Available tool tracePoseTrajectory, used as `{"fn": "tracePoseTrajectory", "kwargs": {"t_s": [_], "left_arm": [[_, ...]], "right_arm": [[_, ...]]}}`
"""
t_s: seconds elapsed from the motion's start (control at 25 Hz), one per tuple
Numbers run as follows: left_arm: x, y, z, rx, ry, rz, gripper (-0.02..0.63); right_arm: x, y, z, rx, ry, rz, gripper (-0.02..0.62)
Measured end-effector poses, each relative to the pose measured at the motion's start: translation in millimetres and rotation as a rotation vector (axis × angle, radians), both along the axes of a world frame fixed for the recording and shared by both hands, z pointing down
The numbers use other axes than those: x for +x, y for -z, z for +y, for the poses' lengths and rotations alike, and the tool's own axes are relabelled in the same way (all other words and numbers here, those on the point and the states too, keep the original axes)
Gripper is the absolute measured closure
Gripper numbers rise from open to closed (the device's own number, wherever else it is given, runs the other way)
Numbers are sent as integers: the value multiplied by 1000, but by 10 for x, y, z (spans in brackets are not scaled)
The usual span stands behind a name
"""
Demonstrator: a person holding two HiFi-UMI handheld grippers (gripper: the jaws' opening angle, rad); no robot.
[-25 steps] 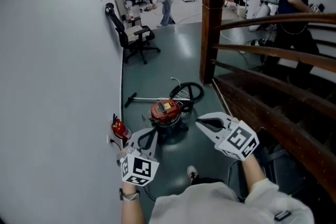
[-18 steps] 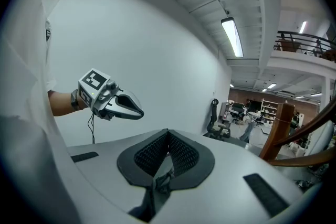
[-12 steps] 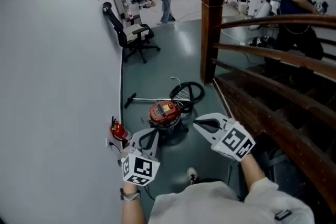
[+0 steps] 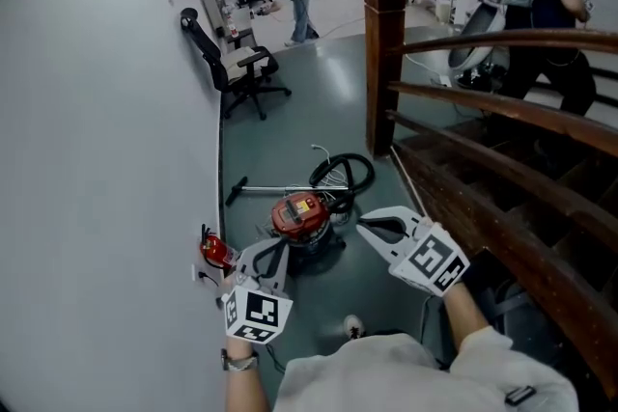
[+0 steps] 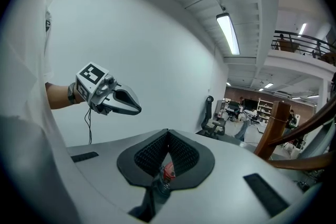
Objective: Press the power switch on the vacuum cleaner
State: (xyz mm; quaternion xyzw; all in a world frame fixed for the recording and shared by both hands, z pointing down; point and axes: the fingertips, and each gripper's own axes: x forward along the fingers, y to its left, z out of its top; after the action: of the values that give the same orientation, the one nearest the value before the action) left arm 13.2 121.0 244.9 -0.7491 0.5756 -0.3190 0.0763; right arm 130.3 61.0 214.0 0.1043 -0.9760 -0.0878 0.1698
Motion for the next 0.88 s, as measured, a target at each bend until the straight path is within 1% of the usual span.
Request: {"fn": "tracePoseTrajectory", "kwargs": {"t_s": [0.08, 0.24, 0.32, 0.48, 0.64, 0.88], "left_arm": [[-7, -2, -99, -1, -1, -1, 609], [-49, -40, -291, -8, 3, 4, 608], [-85, -60, -381, -11, 10, 4, 608], [-138, -75, -542, -15, 19, 13, 607], [-229, -121, -650, -30, 24, 20, 608], [-486, -141, -806, -32, 61, 33, 607]], "right_arm": [[-19, -50, -74, -1, 8, 16, 566], [-46, -141, -254, -77, 20, 27, 566], [-43, -144, -383, -93, 9, 17, 568], [-72, -119, -593, -89, 1, 7, 568], [-214, -111, -709, -89, 8, -5, 568], [-463, -200, -869, -90, 25, 24, 568]]}}
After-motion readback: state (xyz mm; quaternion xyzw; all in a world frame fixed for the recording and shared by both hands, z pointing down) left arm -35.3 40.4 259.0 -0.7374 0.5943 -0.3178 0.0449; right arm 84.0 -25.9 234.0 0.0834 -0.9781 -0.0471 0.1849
